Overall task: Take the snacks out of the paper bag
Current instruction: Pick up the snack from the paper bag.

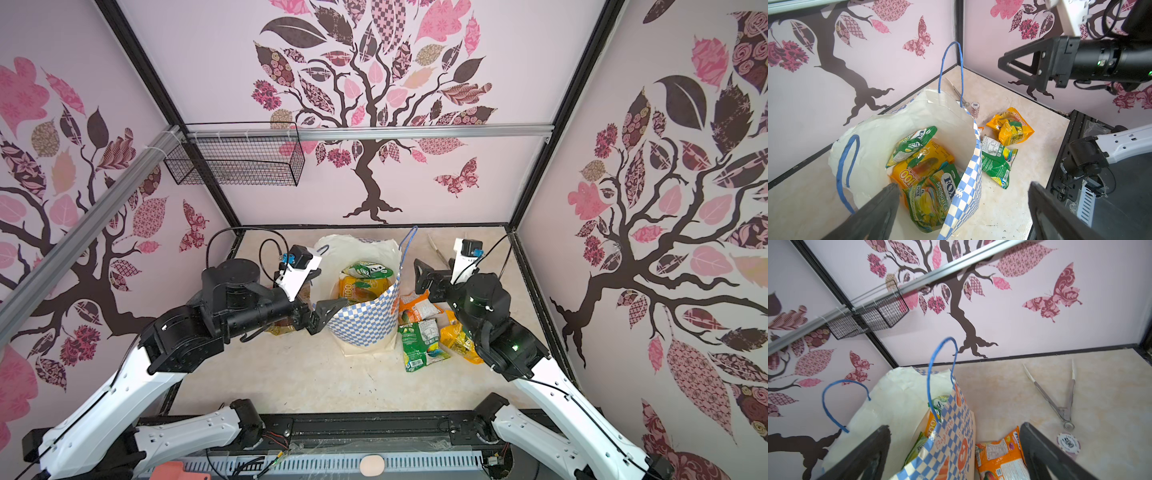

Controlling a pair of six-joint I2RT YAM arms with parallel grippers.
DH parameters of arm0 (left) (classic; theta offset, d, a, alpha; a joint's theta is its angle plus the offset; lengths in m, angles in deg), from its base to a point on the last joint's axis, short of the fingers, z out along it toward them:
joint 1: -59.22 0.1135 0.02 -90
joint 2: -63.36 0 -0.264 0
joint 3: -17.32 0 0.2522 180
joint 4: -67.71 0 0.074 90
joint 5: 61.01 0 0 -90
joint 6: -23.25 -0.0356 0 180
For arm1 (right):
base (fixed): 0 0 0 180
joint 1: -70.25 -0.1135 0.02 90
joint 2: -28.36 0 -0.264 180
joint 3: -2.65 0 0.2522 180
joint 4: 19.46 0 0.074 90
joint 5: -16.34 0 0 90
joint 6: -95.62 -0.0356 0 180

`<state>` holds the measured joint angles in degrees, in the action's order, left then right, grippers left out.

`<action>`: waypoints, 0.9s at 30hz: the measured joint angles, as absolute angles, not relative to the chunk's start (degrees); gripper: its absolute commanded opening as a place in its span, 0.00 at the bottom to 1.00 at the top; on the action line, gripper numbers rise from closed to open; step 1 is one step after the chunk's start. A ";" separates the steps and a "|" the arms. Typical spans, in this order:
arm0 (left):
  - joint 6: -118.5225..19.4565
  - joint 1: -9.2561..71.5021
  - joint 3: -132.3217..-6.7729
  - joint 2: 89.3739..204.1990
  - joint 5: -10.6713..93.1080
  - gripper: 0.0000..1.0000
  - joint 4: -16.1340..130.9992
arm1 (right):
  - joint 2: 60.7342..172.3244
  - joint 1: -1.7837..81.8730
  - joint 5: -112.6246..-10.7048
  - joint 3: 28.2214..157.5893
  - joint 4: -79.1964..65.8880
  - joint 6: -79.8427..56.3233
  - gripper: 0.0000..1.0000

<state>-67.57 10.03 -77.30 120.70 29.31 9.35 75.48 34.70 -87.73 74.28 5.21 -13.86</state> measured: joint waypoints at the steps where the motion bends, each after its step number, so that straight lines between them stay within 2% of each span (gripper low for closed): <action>1: -67.44 10.03 -77.30 120.44 29.00 0.98 9.37 | 76.29 34.70 -86.72 75.83 4.93 -13.62 1.00; 10: -66.06 10.03 -77.28 117.97 23.84 0.98 9.07 | 88.61 34.70 -72.14 90.89 5.26 -13.40 1.00; 16: -64.84 10.03 -77.17 115.76 19.80 0.98 7.69 | 100.61 34.11 -63.38 103.11 12.65 -13.27 1.00; 27: -63.51 10.03 -77.15 112.11 14.73 0.98 3.17 | 127.50 26.41 -63.64 129.75 36.80 -6.41 0.99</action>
